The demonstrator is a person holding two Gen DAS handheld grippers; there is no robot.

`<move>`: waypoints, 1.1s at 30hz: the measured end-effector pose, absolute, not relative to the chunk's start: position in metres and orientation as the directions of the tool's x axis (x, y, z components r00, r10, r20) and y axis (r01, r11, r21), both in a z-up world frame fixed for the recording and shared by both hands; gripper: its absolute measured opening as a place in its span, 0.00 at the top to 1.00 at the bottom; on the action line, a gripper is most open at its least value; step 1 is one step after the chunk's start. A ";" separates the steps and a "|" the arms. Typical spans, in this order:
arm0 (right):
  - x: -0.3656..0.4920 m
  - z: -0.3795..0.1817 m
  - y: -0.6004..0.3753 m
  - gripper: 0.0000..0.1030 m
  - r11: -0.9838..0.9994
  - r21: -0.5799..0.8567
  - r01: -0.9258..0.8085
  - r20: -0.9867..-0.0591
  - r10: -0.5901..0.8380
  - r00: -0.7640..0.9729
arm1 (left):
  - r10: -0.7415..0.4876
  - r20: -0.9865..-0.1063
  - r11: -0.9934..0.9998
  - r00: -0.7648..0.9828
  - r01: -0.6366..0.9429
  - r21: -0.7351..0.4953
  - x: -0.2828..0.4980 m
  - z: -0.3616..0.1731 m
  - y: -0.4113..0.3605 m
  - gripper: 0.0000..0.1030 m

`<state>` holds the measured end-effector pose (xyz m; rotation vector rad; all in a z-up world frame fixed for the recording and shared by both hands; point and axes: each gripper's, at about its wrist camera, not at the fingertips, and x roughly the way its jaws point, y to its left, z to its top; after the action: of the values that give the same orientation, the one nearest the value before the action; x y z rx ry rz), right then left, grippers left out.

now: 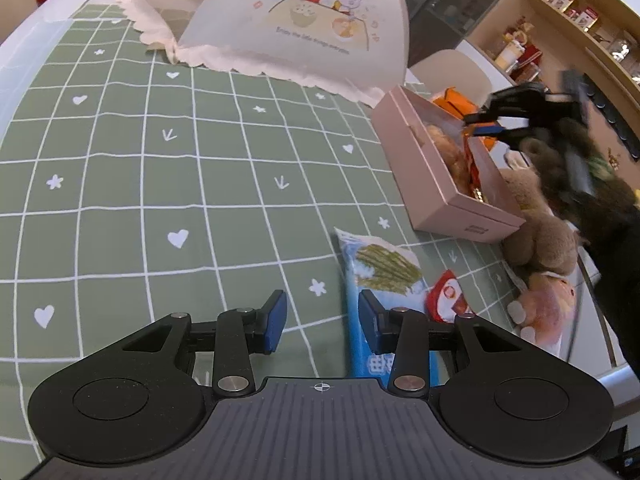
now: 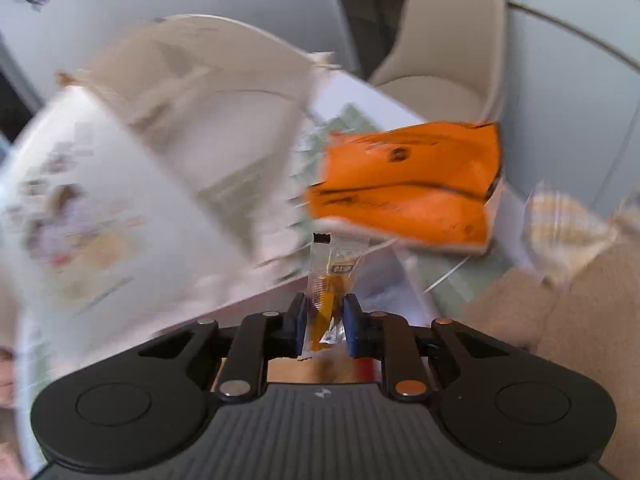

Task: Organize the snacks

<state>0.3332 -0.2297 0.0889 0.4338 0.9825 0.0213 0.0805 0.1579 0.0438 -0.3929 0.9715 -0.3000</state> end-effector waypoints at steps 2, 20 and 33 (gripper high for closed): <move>0.312 0.092 -0.224 0.82 0.895 0.424 0.140 -0.803 0.300 0.515 | -0.421 -0.742 0.887 0.522 0.068 -0.456 0.088 0.039 0.157 0.58; 0.126 0.097 -0.209 0.42 0.979 0.190 -0.077 -0.797 0.200 0.570 | -0.396 -0.796 0.917 0.459 0.146 -0.372 0.097 0.031 0.101 0.58; 0.061 0.037 -0.157 0.40 0.972 0.137 -0.189 -0.836 0.215 0.504 | -0.441 -0.776 0.897 0.450 0.226 -0.379 0.081 0.049 0.080 0.58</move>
<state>0.0606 -0.1569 0.0373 0.0287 1.0135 0.2438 0.0814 0.0801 0.0491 -0.2341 1.0248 -0.4171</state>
